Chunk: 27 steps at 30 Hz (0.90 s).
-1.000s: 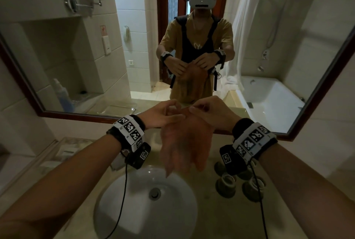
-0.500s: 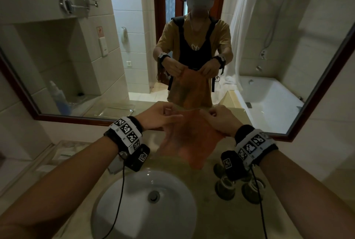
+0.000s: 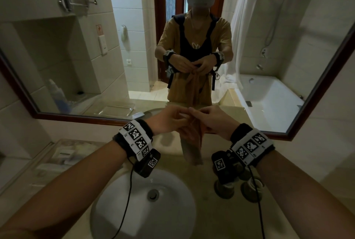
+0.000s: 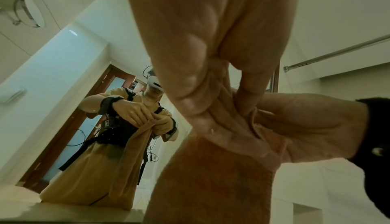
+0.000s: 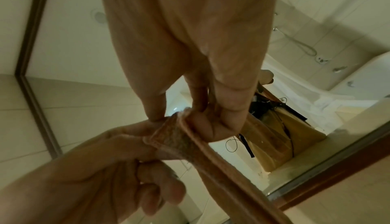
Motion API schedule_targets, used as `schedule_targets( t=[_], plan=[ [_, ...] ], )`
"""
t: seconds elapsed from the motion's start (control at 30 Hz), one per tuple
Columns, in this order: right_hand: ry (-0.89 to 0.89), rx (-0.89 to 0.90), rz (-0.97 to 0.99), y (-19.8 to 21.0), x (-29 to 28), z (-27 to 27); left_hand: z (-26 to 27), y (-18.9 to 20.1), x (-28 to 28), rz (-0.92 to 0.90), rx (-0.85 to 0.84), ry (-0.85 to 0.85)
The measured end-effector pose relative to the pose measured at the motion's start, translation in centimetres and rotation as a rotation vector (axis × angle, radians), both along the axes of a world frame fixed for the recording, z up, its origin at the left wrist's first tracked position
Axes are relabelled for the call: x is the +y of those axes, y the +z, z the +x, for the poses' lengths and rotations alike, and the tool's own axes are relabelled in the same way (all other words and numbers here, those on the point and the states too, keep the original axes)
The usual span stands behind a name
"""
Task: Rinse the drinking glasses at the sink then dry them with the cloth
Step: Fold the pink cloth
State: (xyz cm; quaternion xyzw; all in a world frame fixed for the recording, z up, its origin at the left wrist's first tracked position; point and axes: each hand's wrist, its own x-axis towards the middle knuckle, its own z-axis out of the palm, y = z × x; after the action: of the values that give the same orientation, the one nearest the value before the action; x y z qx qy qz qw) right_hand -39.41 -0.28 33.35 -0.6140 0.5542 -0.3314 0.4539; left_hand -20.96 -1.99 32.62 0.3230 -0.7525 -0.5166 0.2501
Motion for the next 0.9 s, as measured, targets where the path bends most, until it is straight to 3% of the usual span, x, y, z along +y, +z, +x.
schedule_targets(
  t=[0.2,0.37,0.47,0.7,0.8,0.9],
  plan=[
    [0.127,0.072,-0.01,0.5,0.5,-0.2,0.0,-0.4,-0.4,-0.069,-0.075,0.033],
    [0.13,0.181,-0.11,1.0,0.6,0.0,0.6,-1.2,-1.4,-0.172,-0.122,0.224],
    [0.14,0.177,-0.155,1.5,0.5,-0.2,0.6,-2.2,-1.3,-0.173,-0.218,0.182],
    [0.057,0.045,-0.197,1.5,0.1,-1.5,0.8,-2.7,-0.7,0.211,0.094,0.102],
    [-0.113,-0.164,-0.169,-0.4,-0.7,-2.2,0.8,-2.5,-1.0,0.359,0.28,0.113],
    [-0.144,-0.407,0.061,-2.7,-1.3,-1.9,0.9,-1.6,-1.1,0.442,0.427,0.109]
  ],
)
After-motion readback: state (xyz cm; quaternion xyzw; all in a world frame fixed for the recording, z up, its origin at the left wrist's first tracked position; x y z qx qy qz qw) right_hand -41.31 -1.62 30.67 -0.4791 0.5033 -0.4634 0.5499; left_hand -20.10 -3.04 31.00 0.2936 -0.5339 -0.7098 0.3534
